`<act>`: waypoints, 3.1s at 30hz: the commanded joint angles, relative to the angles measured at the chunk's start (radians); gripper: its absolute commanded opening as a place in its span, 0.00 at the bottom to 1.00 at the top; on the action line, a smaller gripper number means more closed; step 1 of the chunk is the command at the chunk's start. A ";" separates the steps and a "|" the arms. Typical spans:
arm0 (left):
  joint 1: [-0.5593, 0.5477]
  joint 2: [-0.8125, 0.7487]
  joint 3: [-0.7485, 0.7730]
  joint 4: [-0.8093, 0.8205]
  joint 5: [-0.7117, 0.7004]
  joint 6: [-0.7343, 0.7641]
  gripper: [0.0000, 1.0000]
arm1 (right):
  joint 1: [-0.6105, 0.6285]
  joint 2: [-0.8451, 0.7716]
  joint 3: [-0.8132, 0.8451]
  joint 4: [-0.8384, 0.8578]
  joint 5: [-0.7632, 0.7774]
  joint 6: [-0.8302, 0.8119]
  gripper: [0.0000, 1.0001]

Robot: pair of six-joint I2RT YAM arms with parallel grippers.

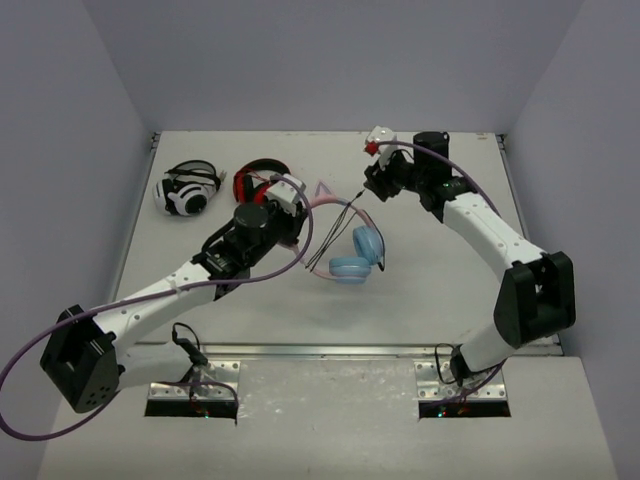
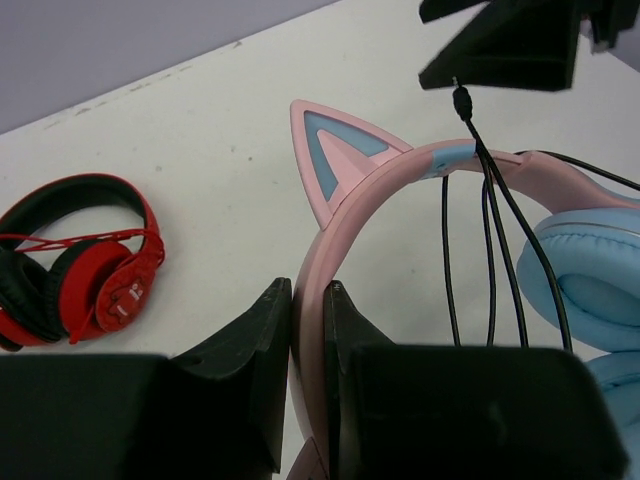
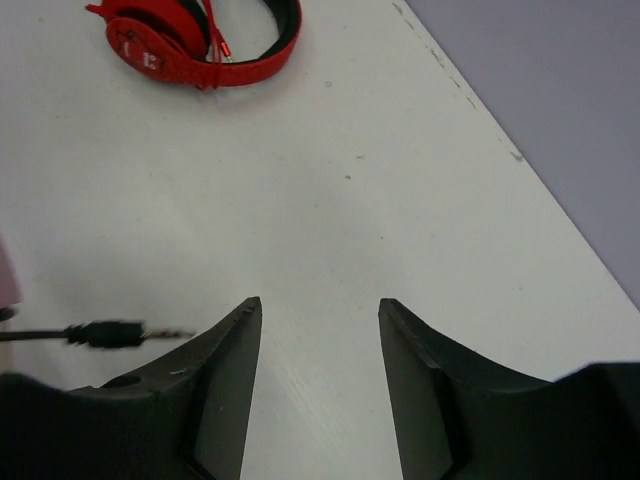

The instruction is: Wrap the headphones

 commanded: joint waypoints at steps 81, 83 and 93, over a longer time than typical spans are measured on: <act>0.637 1.036 0.864 -1.360 1.142 1.440 0.00 | 0.097 -0.634 -0.465 -0.098 -0.104 0.867 0.67; 0.641 1.024 0.851 -1.334 1.117 1.415 0.00 | 0.097 -0.634 -0.469 -0.095 -0.107 0.870 0.67; 0.661 0.940 0.710 -1.159 1.011 1.310 0.08 | 0.097 -0.639 -0.491 -0.077 -0.116 0.872 0.67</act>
